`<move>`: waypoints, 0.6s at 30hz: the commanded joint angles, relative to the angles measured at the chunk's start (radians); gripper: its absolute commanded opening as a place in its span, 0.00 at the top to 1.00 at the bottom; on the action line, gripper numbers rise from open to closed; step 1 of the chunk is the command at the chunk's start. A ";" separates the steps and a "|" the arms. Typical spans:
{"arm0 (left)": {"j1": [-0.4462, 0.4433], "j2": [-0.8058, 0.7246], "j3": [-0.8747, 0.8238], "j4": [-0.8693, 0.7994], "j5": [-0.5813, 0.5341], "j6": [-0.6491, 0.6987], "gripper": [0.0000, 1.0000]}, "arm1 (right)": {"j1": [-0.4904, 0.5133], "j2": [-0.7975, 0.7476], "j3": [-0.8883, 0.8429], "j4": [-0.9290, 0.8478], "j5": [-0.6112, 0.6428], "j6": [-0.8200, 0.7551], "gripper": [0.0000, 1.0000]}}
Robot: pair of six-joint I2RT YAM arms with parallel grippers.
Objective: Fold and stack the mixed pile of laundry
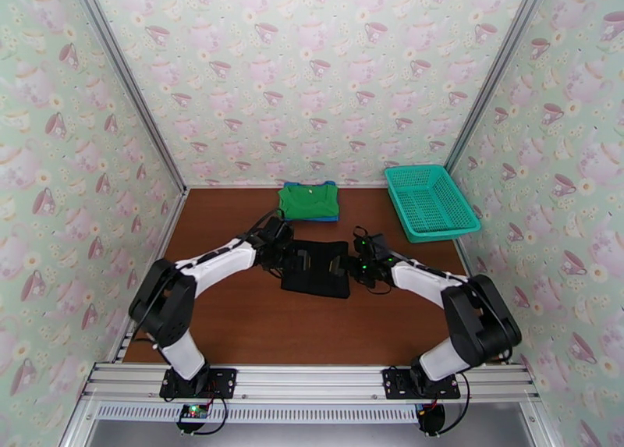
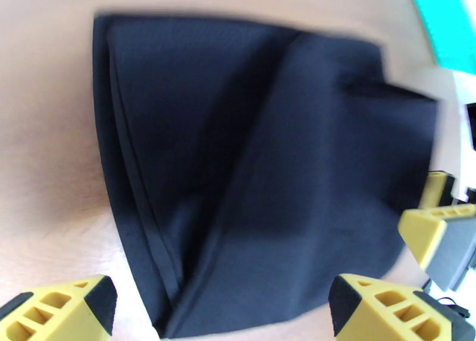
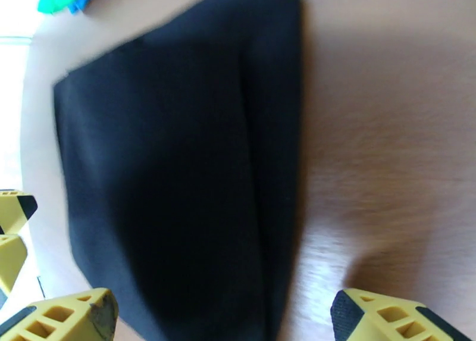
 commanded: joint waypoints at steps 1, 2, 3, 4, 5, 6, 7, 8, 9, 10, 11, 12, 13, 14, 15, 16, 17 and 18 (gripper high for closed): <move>-0.007 0.087 0.055 0.008 0.036 -0.002 0.00 | 0.035 0.064 0.045 0.021 0.046 0.031 0.00; -0.010 0.113 0.067 0.015 0.050 0.000 0.00 | 0.041 0.080 0.048 0.032 0.049 0.040 0.00; -0.013 0.135 0.076 0.024 0.061 0.000 0.00 | 0.045 0.097 0.043 0.053 0.043 0.054 0.00; -0.015 0.153 0.084 0.029 0.071 0.001 0.00 | 0.045 0.107 0.034 0.075 0.037 0.067 0.00; -0.019 0.173 0.095 0.035 0.079 0.001 0.00 | 0.045 0.113 0.019 0.107 0.030 0.084 0.00; -0.022 0.191 0.104 0.039 0.079 0.003 0.00 | 0.045 0.115 0.001 0.140 0.026 0.100 0.00; -0.024 0.202 0.109 0.041 0.079 0.003 0.00 | 0.045 0.115 -0.019 0.175 0.019 0.114 0.00; -0.026 0.212 0.115 0.043 0.105 0.003 0.00 | 0.045 0.111 -0.043 0.216 0.009 0.130 0.00; -0.028 0.220 0.117 0.049 0.112 0.003 0.01 | 0.045 0.112 -0.064 0.249 -0.002 0.140 0.00; -0.029 0.226 0.118 0.053 0.120 0.004 0.03 | 0.045 0.116 -0.076 0.270 -0.014 0.148 0.00; -0.030 0.232 0.118 0.062 0.128 0.001 0.06 | 0.045 0.126 -0.081 0.283 -0.029 0.153 0.00; -0.032 0.236 0.118 0.072 0.139 -0.004 0.08 | 0.045 0.141 -0.077 0.287 -0.044 0.153 0.01; -0.033 0.241 0.118 0.078 0.149 -0.009 0.11 | 0.045 0.157 -0.072 0.291 -0.055 0.153 0.03; -0.036 0.246 0.119 0.085 0.157 -0.012 0.14 | 0.044 0.176 -0.067 0.299 -0.067 0.157 0.05; -0.040 0.250 0.119 0.089 0.165 -0.017 0.17 | 0.045 0.194 -0.063 0.309 -0.079 0.167 0.08; -0.044 0.253 0.119 0.091 0.168 -0.019 0.19 | 0.045 0.211 -0.062 0.325 -0.089 0.174 0.11; -0.048 0.255 0.119 0.094 0.171 -0.020 0.21 | 0.045 0.224 -0.064 0.346 -0.102 0.187 0.13; -0.054 0.255 0.117 0.099 0.172 -0.022 0.24 | 0.045 0.237 -0.066 0.364 -0.111 0.196 0.16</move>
